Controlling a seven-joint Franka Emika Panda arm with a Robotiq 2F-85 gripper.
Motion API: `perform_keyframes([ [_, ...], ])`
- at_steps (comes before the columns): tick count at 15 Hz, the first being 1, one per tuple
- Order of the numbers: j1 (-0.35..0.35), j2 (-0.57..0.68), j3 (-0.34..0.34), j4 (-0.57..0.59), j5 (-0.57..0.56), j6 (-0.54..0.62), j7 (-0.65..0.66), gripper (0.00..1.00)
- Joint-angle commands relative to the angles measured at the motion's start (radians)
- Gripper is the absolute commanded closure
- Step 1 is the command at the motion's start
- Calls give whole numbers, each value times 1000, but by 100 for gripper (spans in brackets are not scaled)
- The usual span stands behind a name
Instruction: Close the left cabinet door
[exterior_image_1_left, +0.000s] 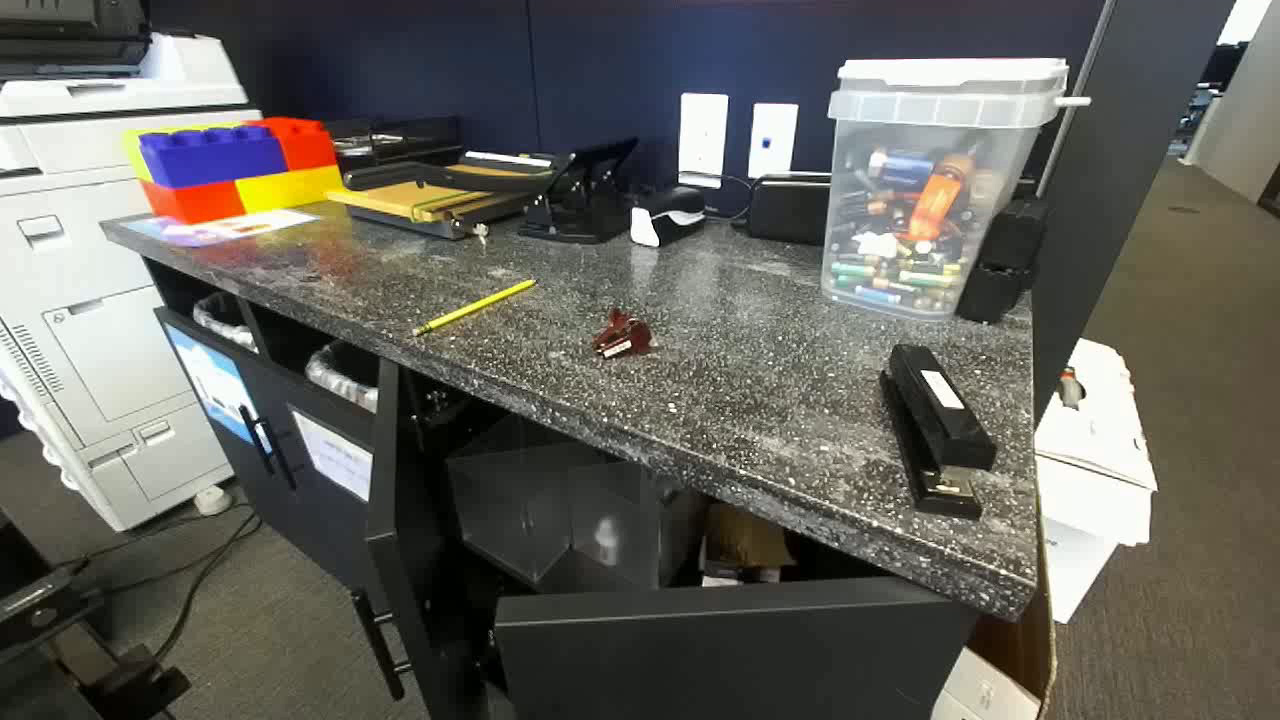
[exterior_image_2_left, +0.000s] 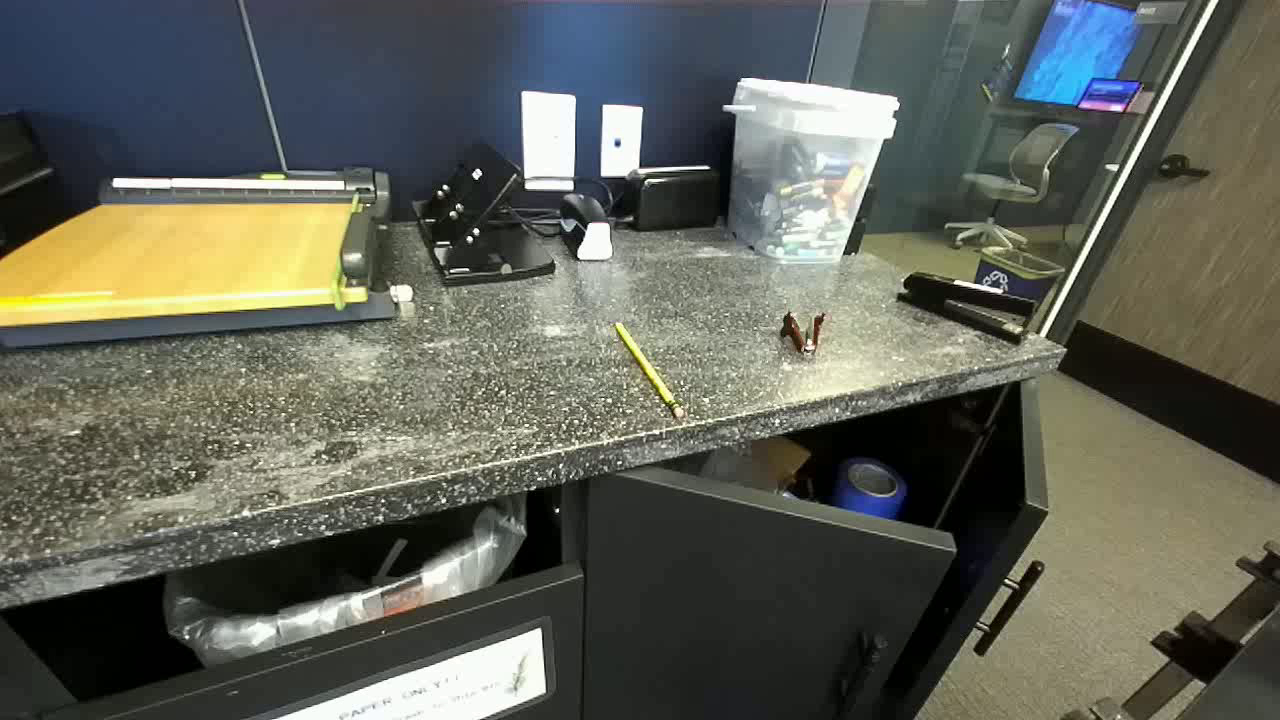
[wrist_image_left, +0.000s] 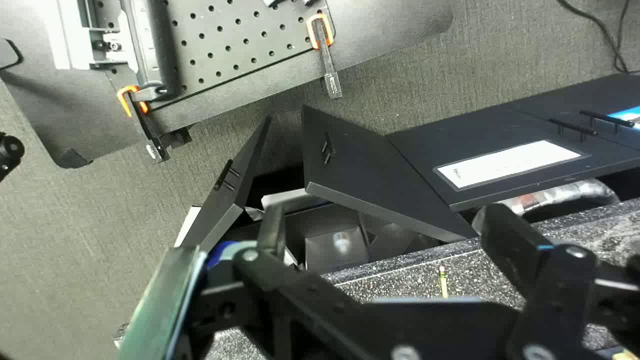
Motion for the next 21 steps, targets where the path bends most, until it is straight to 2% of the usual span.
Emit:
perform_keyframes([
  [1, -7, -1, 6, 2, 3, -3, -4, 0],
  [6, -7, -1, 6, 2, 3, -3, -4, 0],
  [10, -34, 161, -2, 27, -5, 66, -3, 0],
  [15, -61, 422, 0, 62, -40, 212, 46, 0],
  [19, -35, 630, -12, 109, -101, 304, 133, 0],
  [21, -16, 719, -31, 144, -89, 331, 141, 0],
])
